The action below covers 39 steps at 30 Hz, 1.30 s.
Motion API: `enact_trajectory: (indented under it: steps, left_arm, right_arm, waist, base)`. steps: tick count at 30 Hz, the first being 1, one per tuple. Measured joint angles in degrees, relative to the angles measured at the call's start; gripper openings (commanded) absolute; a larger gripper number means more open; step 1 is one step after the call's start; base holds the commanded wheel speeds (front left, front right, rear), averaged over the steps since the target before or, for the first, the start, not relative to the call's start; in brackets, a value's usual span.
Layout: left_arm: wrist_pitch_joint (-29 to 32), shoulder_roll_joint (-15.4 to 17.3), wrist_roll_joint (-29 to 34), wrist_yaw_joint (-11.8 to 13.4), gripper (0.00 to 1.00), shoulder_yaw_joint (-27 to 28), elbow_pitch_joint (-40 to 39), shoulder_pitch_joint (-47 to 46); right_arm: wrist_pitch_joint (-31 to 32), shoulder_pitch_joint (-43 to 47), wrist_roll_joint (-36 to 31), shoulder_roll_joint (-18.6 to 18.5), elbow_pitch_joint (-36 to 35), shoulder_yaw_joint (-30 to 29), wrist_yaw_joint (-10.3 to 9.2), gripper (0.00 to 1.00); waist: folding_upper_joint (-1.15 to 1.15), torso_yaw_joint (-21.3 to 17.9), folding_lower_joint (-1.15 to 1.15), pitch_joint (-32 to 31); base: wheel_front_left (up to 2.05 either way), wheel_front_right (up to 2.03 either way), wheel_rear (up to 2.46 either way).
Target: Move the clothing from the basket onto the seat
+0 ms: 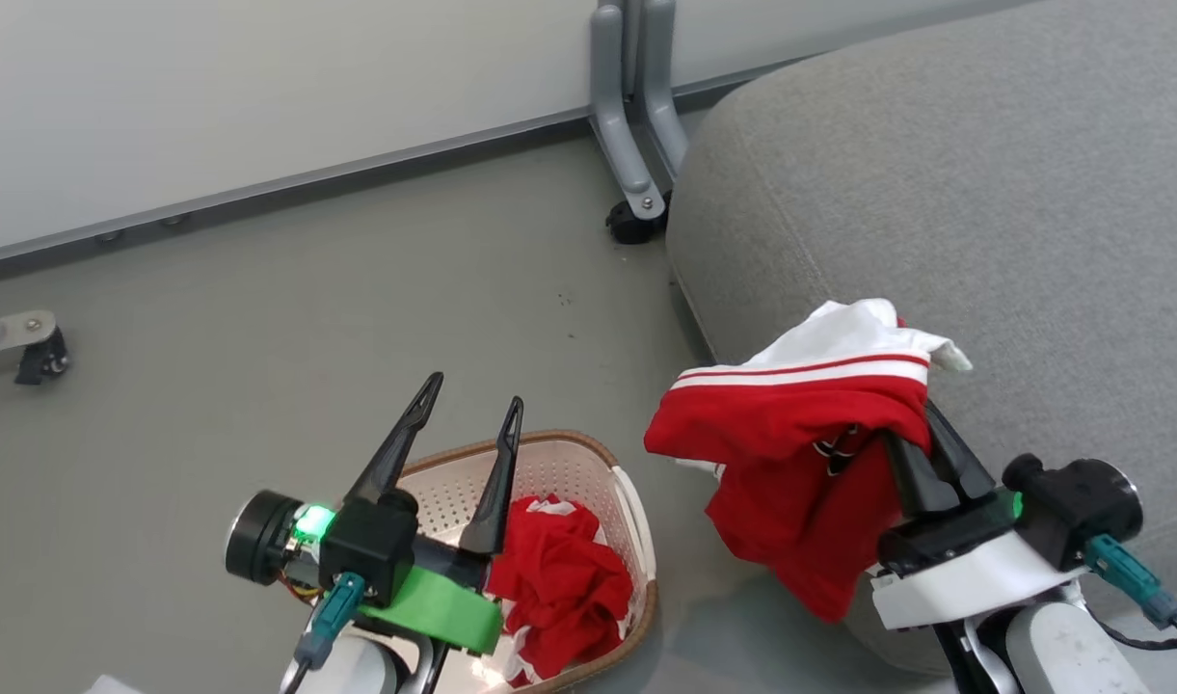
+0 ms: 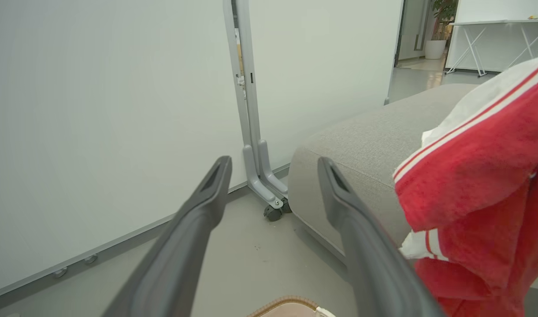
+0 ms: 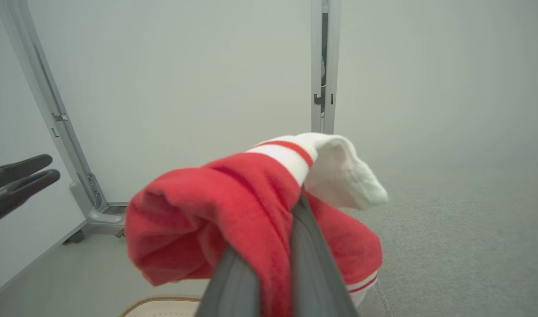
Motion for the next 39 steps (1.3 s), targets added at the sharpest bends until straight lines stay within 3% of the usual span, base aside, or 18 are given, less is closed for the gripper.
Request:
enact_trajectory:
  steps: [8,11,16,21,26,30,39]
  left_arm:
    - [0.0,0.1,3.1,-0.3,1.0,3.7,-4.0,4.6]
    - [0.0,0.7,4.5,-0.7,1.0,4.2,-4.7,4.8]
    - [0.0,1.1,6.4,-1.8,1.0,3.8,-5.8,2.7]
    - [0.0,1.2,8.2,-3.0,1.0,3.0,-7.2,-1.9]
    - [0.0,2.1,10.3,-4.6,1.0,2.4,-7.7,-5.2]
    - [0.0,2.0,11.7,-4.8,1.0,2.2,-9.3,-7.9]
    - [0.0,0.2,13.2,-4.4,1.0,2.5,-9.8,-11.3]
  right_arm:
    - [0.0,2.9,-0.9,0.4,-7.3,-6.0,0.0,0.0]
    - [0.0,2.2,4.6,2.6,-10.2,-9.3,0.0,0.0]
    - [0.0,-4.9,9.6,-1.3,-12.6,-15.5,0.01,0.0]
    - [0.0,-14.5,14.0,-9.1,-12.7,-25.4,0.0,0.0]
    - [0.0,-23.5,15.0,-18.2,-4.7,-30.2,0.03,0.0]
    - [0.0,-30.9,15.7,-21.0,4.4,-31.2,0.03,0.0]
    - [0.0,-43.0,14.5,-20.7,28.6,-27.1,0.04,0.0]
  waist:
    - [0.0,-5.5,0.0,3.1]
    - [0.0,-6.6,0.0,5.1]
    - [0.0,-7.5,0.0,9.4]
    - [0.0,-7.2,0.0,15.1]
    - [0.0,-5.8,0.01,21.5]
    - [0.0,-4.5,0.01,26.1]
    - [0.0,0.4,0.01,34.2]
  base:
    - [0.0,0.0,0.0]
    - [0.0,0.0,0.0]
    - [0.0,0.0,0.0]
    - [0.0,0.0,0.0]
    - [0.0,0.0,0.0]
    - [0.0,0.0,0.0]
    - [0.0,0.0,0.0]
